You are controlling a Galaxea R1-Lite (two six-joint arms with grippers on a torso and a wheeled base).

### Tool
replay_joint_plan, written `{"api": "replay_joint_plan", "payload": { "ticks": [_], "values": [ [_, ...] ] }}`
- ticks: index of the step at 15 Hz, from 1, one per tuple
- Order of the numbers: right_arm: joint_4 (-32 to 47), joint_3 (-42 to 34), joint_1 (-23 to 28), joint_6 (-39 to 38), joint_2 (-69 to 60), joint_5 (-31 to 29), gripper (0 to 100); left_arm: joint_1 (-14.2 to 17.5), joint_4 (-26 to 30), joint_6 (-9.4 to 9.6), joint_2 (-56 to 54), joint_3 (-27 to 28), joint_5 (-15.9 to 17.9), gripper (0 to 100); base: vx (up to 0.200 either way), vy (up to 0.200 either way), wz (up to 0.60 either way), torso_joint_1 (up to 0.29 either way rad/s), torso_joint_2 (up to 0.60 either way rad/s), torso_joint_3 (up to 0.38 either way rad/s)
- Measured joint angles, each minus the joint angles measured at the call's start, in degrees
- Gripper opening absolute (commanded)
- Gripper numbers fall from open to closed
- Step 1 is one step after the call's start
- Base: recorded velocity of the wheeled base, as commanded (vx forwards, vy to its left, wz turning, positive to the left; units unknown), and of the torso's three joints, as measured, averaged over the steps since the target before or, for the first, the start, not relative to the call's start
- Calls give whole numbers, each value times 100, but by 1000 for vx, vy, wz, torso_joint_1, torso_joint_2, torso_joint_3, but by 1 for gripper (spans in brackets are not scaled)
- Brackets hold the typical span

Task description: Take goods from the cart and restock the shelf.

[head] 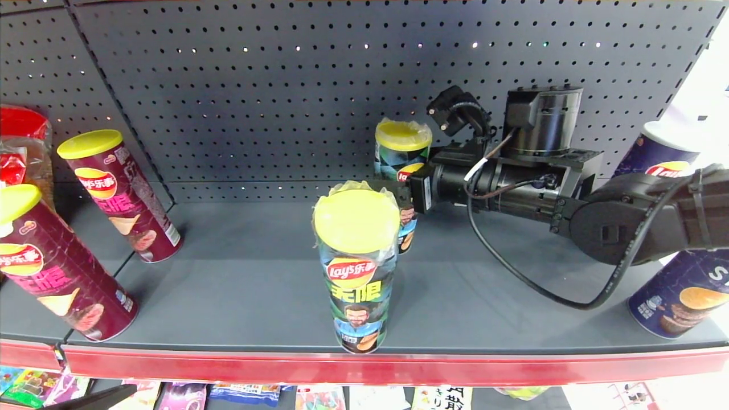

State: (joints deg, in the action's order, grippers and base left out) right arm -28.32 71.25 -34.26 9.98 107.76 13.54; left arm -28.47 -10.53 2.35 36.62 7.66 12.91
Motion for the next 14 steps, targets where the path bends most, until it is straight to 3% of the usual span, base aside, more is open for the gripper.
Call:
{"api": "replay_joint_plan", "payload": {
  "ticks": [5,14],
  "values": [
    [0,-221,2,-128,-145,-20,100,0,0,0,4,0,2,100,0,0,0,0,0,0],
    [5,-1486,113,-156,-1076,-132,100,0,0,10,20,24,2,100,0,0,0,0,0,0]
  ]
}}
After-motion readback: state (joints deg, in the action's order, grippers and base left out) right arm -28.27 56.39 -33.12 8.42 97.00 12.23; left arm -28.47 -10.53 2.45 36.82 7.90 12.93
